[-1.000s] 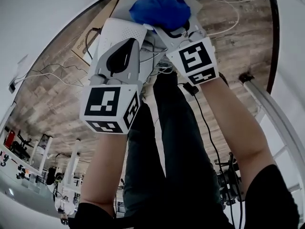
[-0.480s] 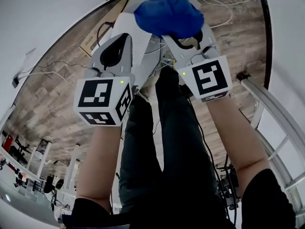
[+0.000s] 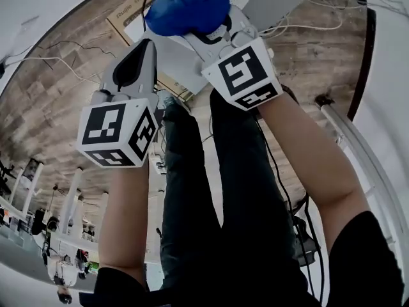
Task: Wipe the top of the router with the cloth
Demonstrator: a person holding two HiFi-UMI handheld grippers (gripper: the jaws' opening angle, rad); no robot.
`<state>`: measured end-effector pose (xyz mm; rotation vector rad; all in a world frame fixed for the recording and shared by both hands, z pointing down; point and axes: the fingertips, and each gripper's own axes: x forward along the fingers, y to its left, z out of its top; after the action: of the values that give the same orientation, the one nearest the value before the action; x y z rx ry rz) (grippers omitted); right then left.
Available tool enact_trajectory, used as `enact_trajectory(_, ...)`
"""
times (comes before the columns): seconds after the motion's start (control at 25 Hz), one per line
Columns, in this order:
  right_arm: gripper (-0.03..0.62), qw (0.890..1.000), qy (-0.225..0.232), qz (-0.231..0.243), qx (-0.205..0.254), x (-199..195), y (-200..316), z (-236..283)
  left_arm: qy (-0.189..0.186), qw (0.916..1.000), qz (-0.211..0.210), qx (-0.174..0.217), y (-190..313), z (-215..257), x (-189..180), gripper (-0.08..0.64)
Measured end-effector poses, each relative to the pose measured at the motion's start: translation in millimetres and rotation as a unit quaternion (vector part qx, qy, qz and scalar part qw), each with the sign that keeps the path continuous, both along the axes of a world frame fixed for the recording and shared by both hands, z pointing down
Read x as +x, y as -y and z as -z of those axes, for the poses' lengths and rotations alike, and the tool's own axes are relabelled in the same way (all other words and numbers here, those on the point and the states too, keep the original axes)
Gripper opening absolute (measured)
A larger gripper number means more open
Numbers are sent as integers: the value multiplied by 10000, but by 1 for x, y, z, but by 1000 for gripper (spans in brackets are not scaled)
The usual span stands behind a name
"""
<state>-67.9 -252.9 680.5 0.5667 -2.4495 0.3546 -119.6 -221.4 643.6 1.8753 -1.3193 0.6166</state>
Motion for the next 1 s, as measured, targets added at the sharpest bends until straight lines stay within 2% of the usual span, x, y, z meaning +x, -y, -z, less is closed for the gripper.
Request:
enact_trajectory(0.16,163,9956,-150,926,-66,-30,-21,-18,-142,9988,436,-152,-14,-24,-19,0)
enact_trajectory(0.36,163,9865,-286,1610,-34,-52,-24,-25,-273,9965,773,-132,-15,-32,-31,0)
enact_trajectory(0.48,163,9818,-418,1850,42,-61,-16,-30,-310,9943,1011,-130,-14,-35,-41,0)
enact_trajectory(0.6,163,9824,-438,1814,100,-65,-2,-32,-295,9924,1191,-127,-13,-37,-48,0)
enact_trajectory(0.72,163,9873,-492,1500,149,-54,20,-34,-266,9925,1187,-112,-7,-36,-46,0)
enact_trajectory(1.0,164,9956,-542,756,104,2,50,-31,-237,9973,696,-92,18,-30,-12,0)
